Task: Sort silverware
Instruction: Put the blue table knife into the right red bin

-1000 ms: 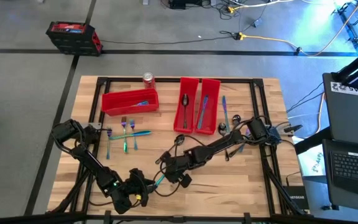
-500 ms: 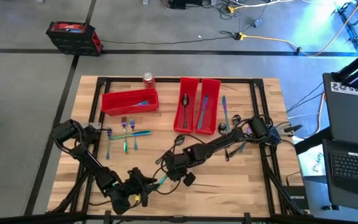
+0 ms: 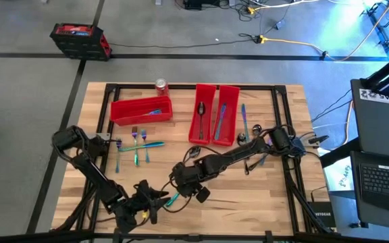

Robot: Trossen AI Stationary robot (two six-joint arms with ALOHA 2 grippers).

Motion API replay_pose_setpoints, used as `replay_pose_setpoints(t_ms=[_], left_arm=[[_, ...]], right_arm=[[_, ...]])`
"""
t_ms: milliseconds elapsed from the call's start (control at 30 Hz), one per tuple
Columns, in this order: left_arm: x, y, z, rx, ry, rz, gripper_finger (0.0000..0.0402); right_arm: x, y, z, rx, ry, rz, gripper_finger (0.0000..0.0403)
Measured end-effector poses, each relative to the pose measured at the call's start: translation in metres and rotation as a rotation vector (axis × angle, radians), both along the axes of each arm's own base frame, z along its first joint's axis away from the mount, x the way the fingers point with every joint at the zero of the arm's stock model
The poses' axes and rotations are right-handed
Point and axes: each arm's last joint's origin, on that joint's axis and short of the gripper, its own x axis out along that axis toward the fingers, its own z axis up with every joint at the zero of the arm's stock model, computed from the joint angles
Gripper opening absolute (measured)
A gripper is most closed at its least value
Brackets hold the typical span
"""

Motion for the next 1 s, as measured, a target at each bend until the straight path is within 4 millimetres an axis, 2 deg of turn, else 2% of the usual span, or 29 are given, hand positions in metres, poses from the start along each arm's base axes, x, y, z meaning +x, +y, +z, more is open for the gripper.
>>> replay_pose_setpoints(t_ms=[67, 267, 533, 767, 1000], left_arm=[[-0.003, 0.0, 0.003, 0.019, 0.007, -0.004, 0.0119], [-0.008, 0.0, -0.005, 0.041, 0.122, -0.094, 0.0119], [-0.013, 0.0, -0.015, 0.019, 0.32, -0.254, 0.0119], [-0.015, 0.002, -0.017, 0.019, 0.345, -0.251, 0.0119], [-0.015, 0.003, -0.018, 0.03, 0.356, -0.243, 0.0119]], right_arm=[[0.004, -0.002, -0.002, 0.004, 0.014, -0.004, 0.0163], [0.009, -0.002, -0.027, -0.009, 0.089, -0.004, 0.0163], [0.012, -0.002, -0.027, 0.004, 0.063, -0.005, 0.0163], [0.016, -0.002, -0.031, 0.037, 0.134, -0.026, 0.0148], [0.028, -0.001, -0.021, 0.045, 0.111, -0.024, 0.0117]])
